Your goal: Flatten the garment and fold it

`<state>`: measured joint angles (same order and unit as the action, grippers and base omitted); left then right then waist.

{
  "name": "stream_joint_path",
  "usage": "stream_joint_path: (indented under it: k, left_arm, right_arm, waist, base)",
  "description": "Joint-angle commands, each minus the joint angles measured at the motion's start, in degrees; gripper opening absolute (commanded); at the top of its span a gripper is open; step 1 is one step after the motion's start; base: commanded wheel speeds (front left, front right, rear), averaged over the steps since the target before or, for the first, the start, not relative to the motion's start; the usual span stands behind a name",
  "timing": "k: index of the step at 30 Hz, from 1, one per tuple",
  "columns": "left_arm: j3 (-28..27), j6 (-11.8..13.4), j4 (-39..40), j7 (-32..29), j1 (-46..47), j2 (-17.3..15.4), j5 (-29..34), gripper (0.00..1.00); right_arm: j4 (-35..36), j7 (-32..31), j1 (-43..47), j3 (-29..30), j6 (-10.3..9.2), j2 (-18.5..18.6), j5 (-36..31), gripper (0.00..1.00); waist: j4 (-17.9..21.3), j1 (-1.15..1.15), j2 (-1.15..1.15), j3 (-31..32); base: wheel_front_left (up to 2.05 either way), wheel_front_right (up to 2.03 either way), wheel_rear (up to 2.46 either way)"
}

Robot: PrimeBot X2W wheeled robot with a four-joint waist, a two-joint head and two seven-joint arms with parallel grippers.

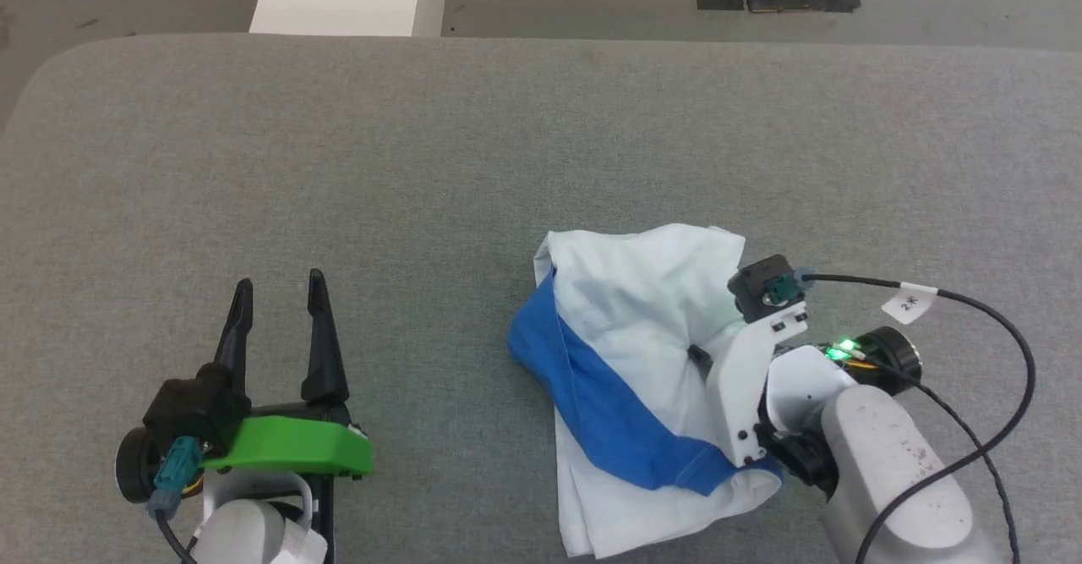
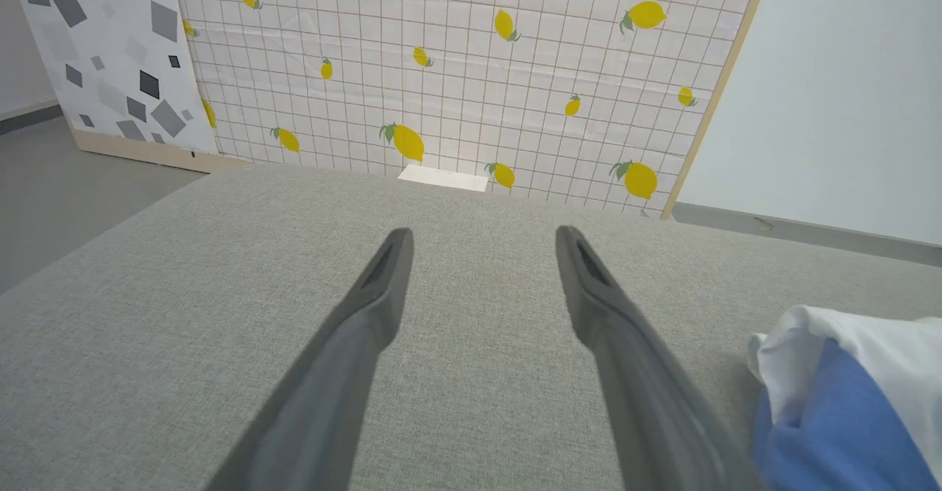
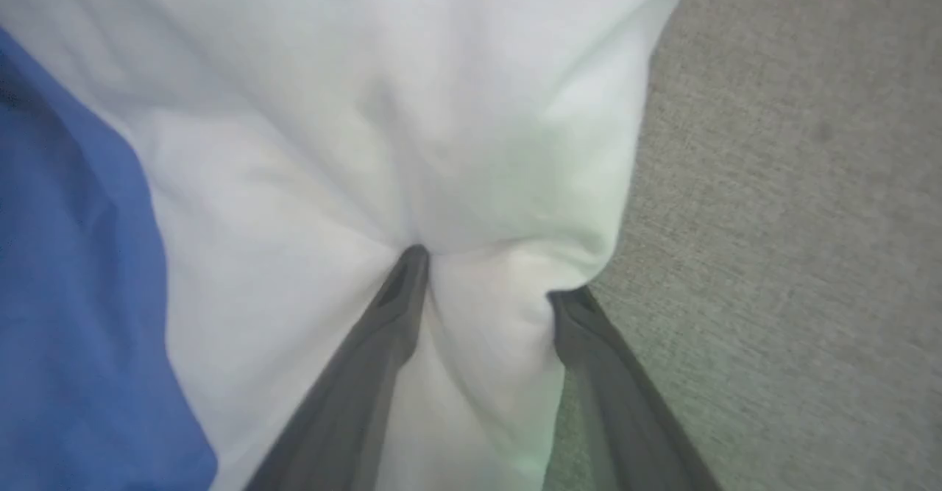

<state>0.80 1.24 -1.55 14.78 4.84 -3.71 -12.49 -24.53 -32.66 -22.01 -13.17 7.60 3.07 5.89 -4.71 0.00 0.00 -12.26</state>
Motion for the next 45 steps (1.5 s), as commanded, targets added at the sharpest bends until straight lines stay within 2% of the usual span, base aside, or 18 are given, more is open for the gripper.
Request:
stream_joint_path:
  k: [1, 3, 5, 12, 17, 24, 34, 35, 36, 37, 42, 45]
  left_arm:
    - [0.1, 0.0, -0.1, 0.2, 1.2, 0.2, 0.3, 1.00]
    - [0.2, -0.1, -0.1, 0.2, 1.3, 0.2, 0.3, 1.00]
    - [0.0, -0.2, 0.2, 0.2, 1.3, 0.3, 0.2, 1.00]
    - [-1.1, -0.1, 2.1, 0.2, 1.4, -0.4, 1.0, 1.00]
    - [-0.6, -0.2, 2.6, 0.2, 3.8, -1.1, 2.0, 1.00]
    - [0.7, -0.3, 4.1, -1.2, 8.8, -2.4, 3.4, 1.00]
    - [1.2, 0.5, 7.0, -3.1, 11.8, -3.8, 4.8, 1.00]
    - [1.1, 0.7, 7.3, -3.2, 11.8, -4.0, 4.8, 1.00]
    - [1.1, 0.8, 7.5, -3.2, 11.8, -4.0, 4.9, 1.00]
    - [1.0, 0.9, 7.6, -3.3, 11.8, -4.1, 4.8, 1.00]
    - [1.0, 1.3, 7.5, -2.9, 11.3, -3.9, 4.5, 1.00]
    - [0.7, 1.6, 6.2, -2.2, 9.9, -3.7, 3.7, 1.00]
  right_arm:
    - [-1.8, 0.2, 0.6, -1.0, -0.11, 0.1, 0.6, 0.00]
    - [-1.1, 0.7, 0.1, -2.9, -0.11, 1.4, 2.0, 0.00]
    - [0.7, 0.9, -0.5, -6.3, -0.11, 4.4, 3.9, 0.00]
    - [8.8, -2.5, -2.9, -16.6, -0.11, 21.8, 13.8, 0.00]
    - [9.4, -2.2, -6.1, -18.0, -0.11, 30.4, 18.7, 0.00]
    - [2.4, 2.0, -12.5, -16.0, -0.11, 37.3, 19.6, 0.00]
    - [-9.9, 11.0, -20.9, -11.6, -0.11, 42.3, 15.1, 0.00]
    - [-11.0, 11.9, -21.7, -11.0, -0.11, 42.4, 14.8, 0.03]
    - [-11.9, 12.4, -22.2, -10.7, -0.11, 42.5, 14.4, 0.28]
    - [-13.1, 12.6, -22.6, -10.5, -0.11, 42.4, 14.3, 1.00]
    - [-16.8, 15.1, -24.3, -8.2, -0.11, 42.4, 13.7, 1.00]
    - [-16.4, 18.1, -25.6, -7.8, -0.11, 44.1, 14.6, 1.00]
  waist:
    - [-0.1, 0.00, 0.00, 0.3]
    - [0.1, 0.00, 0.00, 0.6]
    - [1.1, 0.00, 0.00, 0.8]
    - [9.9, 0.00, 0.00, -2.1]
    - [16.1, 0.00, 0.00, -6.2]
    - [18.5, 0.00, 0.00, -12.6]
    - [15.5, 0.00, 0.00, -19.2]
    - [15.2, 0.00, 0.00, -19.6]
    - [15.0, 0.00, 0.00, -19.7]
    - [14.8, 0.00, 0.00, -19.8]
    - [13.9, 0.00, 0.00, -18.7]
    - [13.6, 0.00, 0.00, -14.4]
  base:
    - [0.00, 0.00, 0.00]
    - [0.00, 0.00, 0.00]
    - [0.00, 0.00, 0.00]
    - [0.00, 0.00, 0.00]
    - [0.00, 0.00, 0.00]
    - [0.00, 0.00, 0.00]
    - [0.00, 0.00, 0.00]
    - [0.00, 0.00, 0.00]
    - [0.00, 0.00, 0.00]
    - [0.00, 0.00, 0.00]
    - [0.00, 0.00, 0.00]
    - [0.00, 0.00, 0.00]
